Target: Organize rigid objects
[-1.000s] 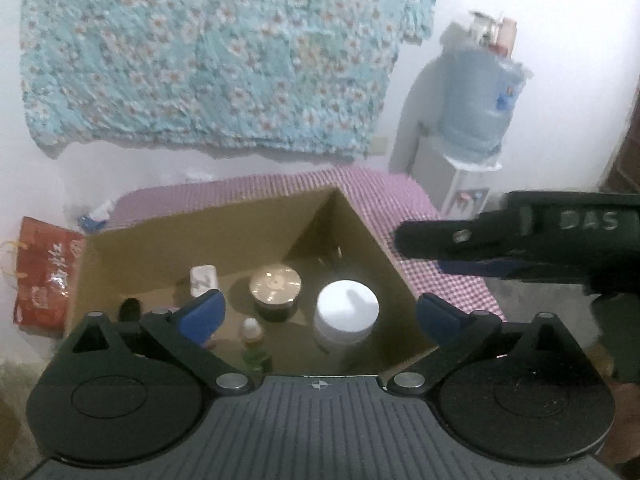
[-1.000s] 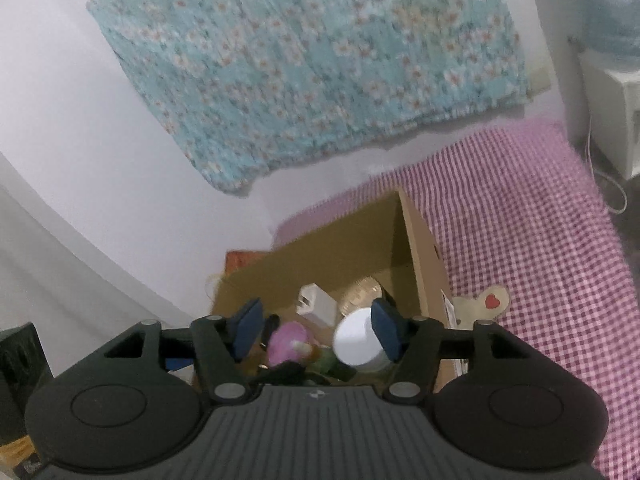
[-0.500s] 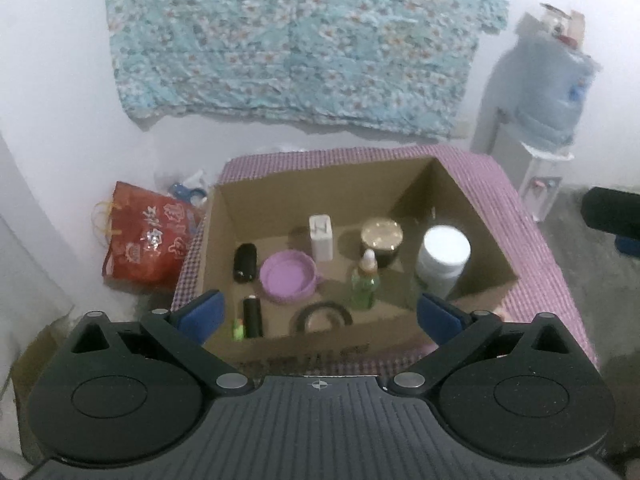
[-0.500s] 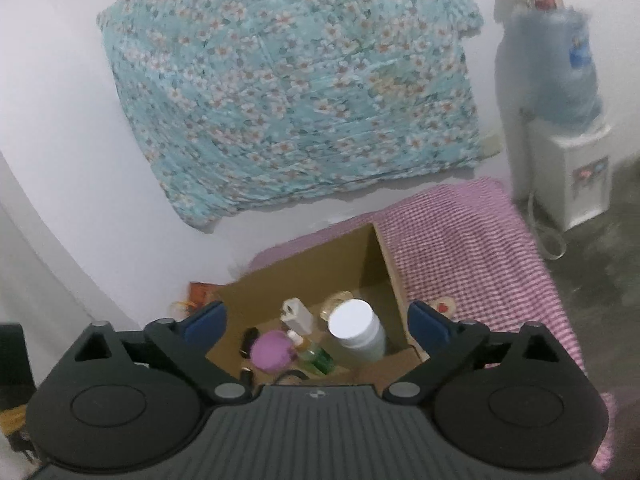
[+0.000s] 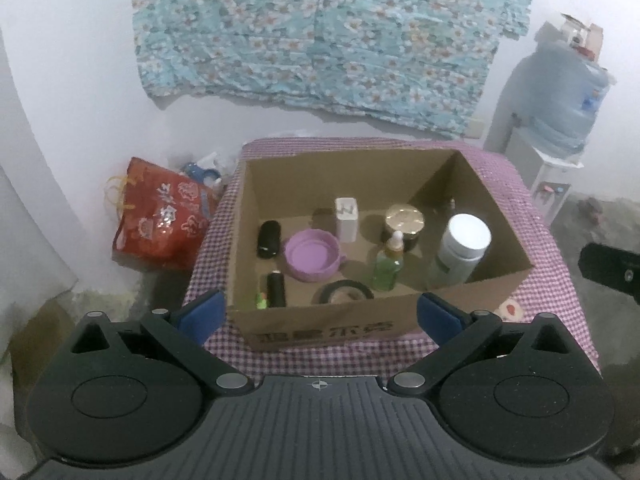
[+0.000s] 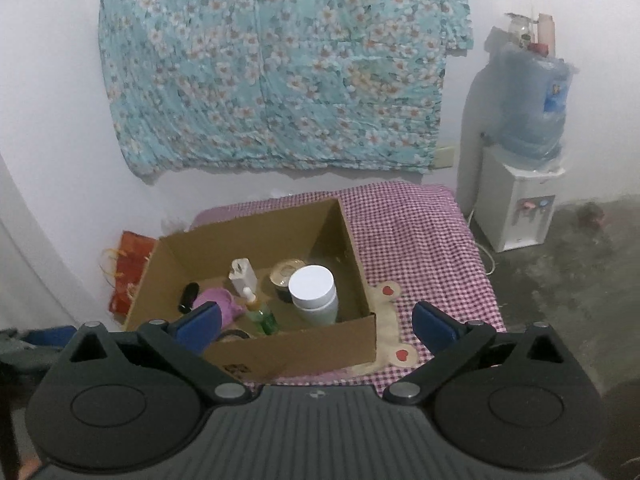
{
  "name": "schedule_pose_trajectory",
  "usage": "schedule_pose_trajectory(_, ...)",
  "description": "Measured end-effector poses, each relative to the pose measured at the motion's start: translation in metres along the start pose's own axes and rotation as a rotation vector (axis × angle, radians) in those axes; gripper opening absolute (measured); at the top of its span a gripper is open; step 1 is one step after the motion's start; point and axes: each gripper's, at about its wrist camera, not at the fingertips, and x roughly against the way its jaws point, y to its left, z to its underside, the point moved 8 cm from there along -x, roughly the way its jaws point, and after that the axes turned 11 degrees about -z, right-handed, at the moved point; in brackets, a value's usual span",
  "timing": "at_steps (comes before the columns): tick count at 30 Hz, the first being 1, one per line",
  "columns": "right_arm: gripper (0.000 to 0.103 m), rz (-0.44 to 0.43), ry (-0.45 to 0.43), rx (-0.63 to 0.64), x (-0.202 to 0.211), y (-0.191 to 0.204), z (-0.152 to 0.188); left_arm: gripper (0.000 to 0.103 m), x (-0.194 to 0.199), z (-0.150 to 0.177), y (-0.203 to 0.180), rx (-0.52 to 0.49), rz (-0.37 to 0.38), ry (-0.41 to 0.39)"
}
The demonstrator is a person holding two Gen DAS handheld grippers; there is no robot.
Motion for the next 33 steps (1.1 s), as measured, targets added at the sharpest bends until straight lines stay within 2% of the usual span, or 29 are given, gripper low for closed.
schedule_pose_trajectory(10, 0.103, 0.006, 0.031, 0.049, -0.011, 0.023, 0.001, 0.103, -0.009, 0.003, 0.018, 0.032, -0.011, 0.012)
schedule_pose_trajectory(21, 0.103, 0.010, 0.056, 0.065, -0.022, 0.028, 0.000, 0.103, -0.018, 0.008, 0.024, 0.027, -0.006, 0.028)
schedule_pose_trajectory(25, 0.103, -0.010, 0.030, 0.055, -0.021, 0.025, -0.006, 0.103, -0.014, 0.006, 0.026, 0.040, 0.035, -0.019)
schedule_pose_trajectory(28, 0.103, -0.074, -0.005, 0.033, -0.020, 0.020, -0.018, 0.103, -0.010, 0.001, 0.020, 0.037, 0.093, -0.077)
schedule_pose_trajectory(33, 0.103, -0.181, -0.002, 0.009, -0.037, 0.009, -0.042, 0.103, -0.006, -0.009, 0.005, 0.074, 0.283, -0.121)
